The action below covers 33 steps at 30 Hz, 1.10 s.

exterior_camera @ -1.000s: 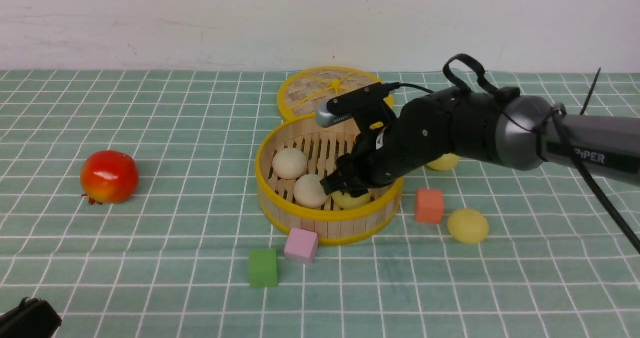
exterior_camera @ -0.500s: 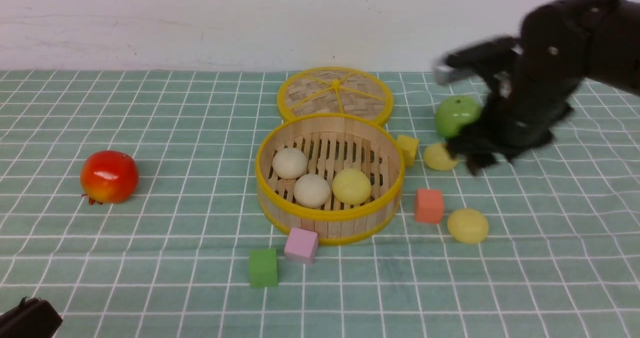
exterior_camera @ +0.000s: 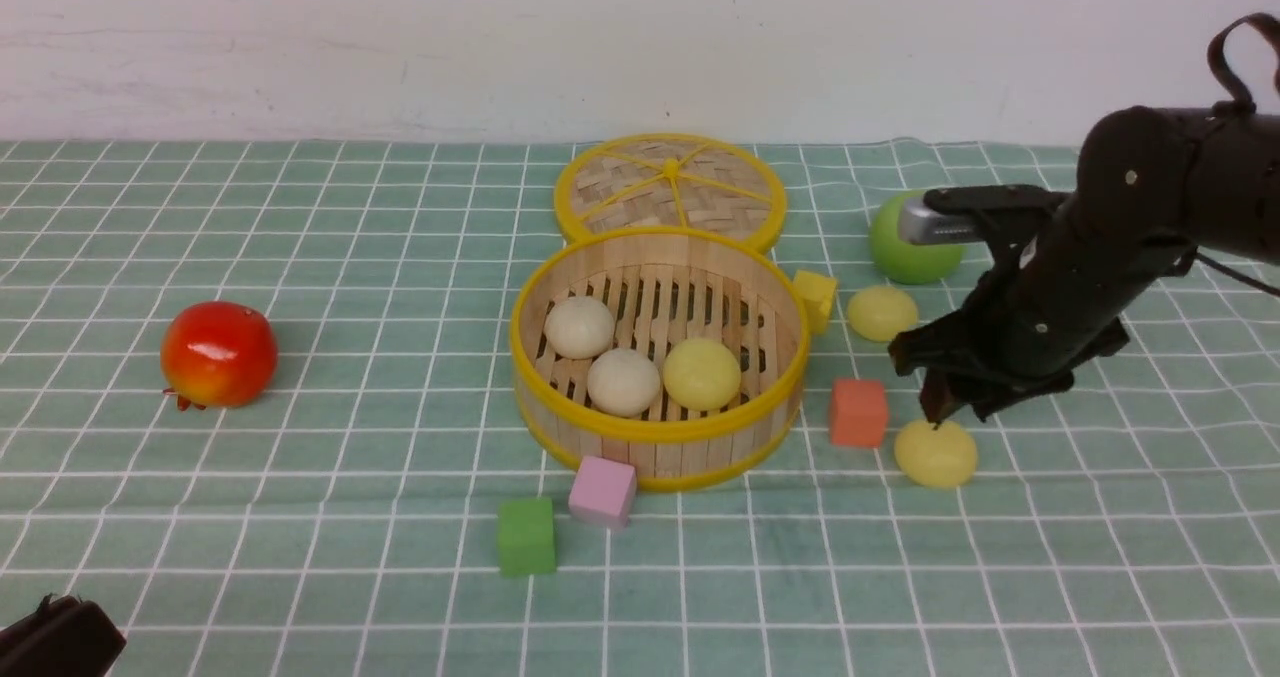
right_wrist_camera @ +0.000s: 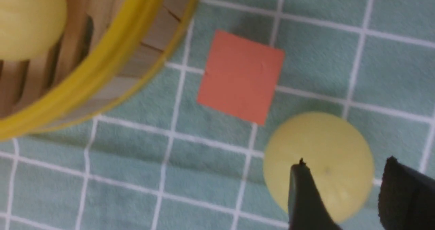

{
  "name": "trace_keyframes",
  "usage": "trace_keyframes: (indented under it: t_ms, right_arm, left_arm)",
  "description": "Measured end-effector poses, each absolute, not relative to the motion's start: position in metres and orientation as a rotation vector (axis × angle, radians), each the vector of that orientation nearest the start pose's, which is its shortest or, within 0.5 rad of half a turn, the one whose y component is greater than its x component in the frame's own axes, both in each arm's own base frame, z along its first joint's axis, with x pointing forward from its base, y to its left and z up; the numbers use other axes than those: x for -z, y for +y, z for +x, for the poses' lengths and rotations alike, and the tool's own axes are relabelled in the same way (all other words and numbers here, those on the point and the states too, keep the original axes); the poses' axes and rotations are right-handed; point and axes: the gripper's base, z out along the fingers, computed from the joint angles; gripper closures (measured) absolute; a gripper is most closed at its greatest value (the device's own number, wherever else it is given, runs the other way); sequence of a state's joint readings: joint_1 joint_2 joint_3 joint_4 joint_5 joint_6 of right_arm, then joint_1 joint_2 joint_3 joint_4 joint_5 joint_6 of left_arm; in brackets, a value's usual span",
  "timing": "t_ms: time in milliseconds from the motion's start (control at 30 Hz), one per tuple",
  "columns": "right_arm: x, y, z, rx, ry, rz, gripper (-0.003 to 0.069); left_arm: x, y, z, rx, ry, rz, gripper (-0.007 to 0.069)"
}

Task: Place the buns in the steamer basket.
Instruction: Use the right arm to grab a steamed stuffed bun, then use the right arm to put the steamed stuffed bun into the steamer

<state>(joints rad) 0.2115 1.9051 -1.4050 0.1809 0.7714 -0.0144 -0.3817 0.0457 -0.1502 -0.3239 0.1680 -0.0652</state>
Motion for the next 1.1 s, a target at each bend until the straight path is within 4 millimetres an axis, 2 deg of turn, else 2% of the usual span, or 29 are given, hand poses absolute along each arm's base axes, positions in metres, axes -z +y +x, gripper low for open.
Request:
trace_keyframes:
  t_ms: [200,367,500,533,633,700,800,933,1000,1033,1100]
  right_arm:
    - [-0.191,0.097,0.399,-0.261,2.766,-0.164,0.0351]
    - [-0.184,0.098,0.401,-0.261,2.775,-0.181,0.0372]
    - [-0.184,0.098,0.401,-0.254,2.773,-0.215,0.0438]
    - [-0.183,0.098,0.400,-0.251,2.777,-0.240,0.0503]
    - [-0.185,0.099,0.399,-0.252,2.795,-0.283,0.0616]
    - [-0.195,0.099,0.397,-0.268,2.801,-0.300,0.0655]
    - [-0.218,0.102,0.394,-0.297,2.779,-0.316,0.0657]
    - [-0.263,0.111,0.397,-0.331,2.640,-0.335,0.0657]
    - [-0.279,0.119,0.401,-0.357,2.566,-0.344,0.0657]
    - [-0.280,0.119,0.402,-0.356,2.556,-0.346,0.0657]
    - [-0.291,0.133,0.409,-0.405,2.457,-0.383,0.0656]
  left_arm:
    - [-0.247,-0.024,0.047,0.647,1.574,0.041,0.0550]
    - [-0.247,-0.024,0.047,0.647,1.574,0.041,0.0545]
    - [-0.247,-0.024,0.047,0.647,1.574,0.041,0.0543]
    - [-0.247,-0.024,0.047,0.647,1.574,0.041,0.0541]
    - [-0.247,-0.024,0.047,0.647,1.574,0.041,0.0536]
    - [-0.247,-0.024,0.047,0.647,1.574,0.041,0.0533]
    - [-0.247,-0.024,0.047,0.647,1.574,0.041,0.0533]
    - [-0.247,-0.024,0.047,0.647,1.574,0.041,0.0533]
    - [-0.247,-0.024,0.047,0.647,1.574,0.041,0.0531]
    - [-0.247,-0.024,0.047,0.647,1.574,0.041,0.0531]
    - [-0.247,-0.024,0.047,0.647,1.574,0.041,0.0529]
